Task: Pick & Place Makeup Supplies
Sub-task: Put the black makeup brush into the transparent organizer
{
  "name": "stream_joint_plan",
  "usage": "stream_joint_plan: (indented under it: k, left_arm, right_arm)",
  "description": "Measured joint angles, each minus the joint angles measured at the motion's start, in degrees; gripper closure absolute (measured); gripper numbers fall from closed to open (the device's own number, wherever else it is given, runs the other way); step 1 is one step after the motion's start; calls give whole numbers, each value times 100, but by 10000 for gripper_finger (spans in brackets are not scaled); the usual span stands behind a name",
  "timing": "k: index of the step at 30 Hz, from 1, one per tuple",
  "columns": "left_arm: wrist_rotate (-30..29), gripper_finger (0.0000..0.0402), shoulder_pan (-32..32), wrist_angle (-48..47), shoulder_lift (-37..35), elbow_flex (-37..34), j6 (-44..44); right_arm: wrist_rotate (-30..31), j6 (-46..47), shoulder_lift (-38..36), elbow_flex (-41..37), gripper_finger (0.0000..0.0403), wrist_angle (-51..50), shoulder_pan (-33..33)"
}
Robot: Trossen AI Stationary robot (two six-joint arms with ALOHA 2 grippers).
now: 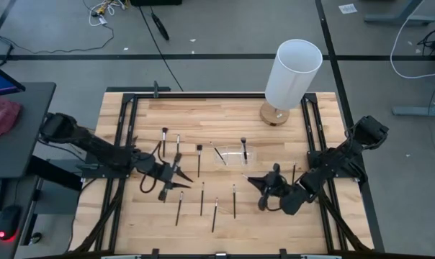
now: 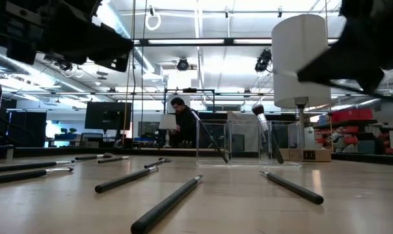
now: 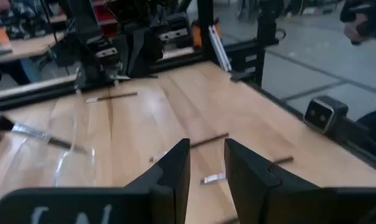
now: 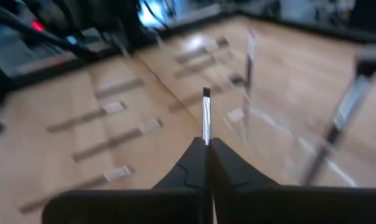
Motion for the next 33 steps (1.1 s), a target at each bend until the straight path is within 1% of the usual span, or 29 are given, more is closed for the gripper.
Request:
stream_joint_plan:
  k: [2,5,8,11,13,15,18,21,23,25,28,33]
  left_arm:
    - [1,301,54,645,480,0,-16]
    - [-7,297,192,1580,1144,35,-78]
    - [16,274,360,2245,1643,203,-91]
    - [189,233,534,2378,1986,525,-126]
    - [440,202,635,2391,2177,813,-132]
    - [555,175,692,2393,2371,1106,-191]
    - [659,154,706,2405,2631,1541,-205]
    - [890,154,678,2400,2839,1899,-145]
    - [893,162,629,2393,2918,2068,-145]
    - [893,172,582,2414,2981,2207,-145]
    - [886,189,522,2403,2997,2291,-143]
    - [878,223,492,2451,2997,2315,-140]
  right_arm:
    - [10,-611,0,-29,398,709,-58]
    - [9,-1346,0,-58,398,1497,-137]
    - [-125,-1929,-3,-58,397,2089,-220]
    - [-449,-2397,35,-58,397,2697,-320]
    - [-711,-2788,161,-58,397,3218,-387]
    - [-987,-3141,355,-58,397,3806,-459]
    - [-1243,-3529,729,-1,397,4467,-562]
    - [-1516,-3769,1127,151,397,4931,-667]
    - [-1701,-3908,1347,280,397,5055,-707]
    - [-1748,-4025,1505,413,397,5100,-730]
    - [-1760,-4148,1648,584,397,5120,-727]
    - [-1822,-4249,1676,674,397,5121,-725]
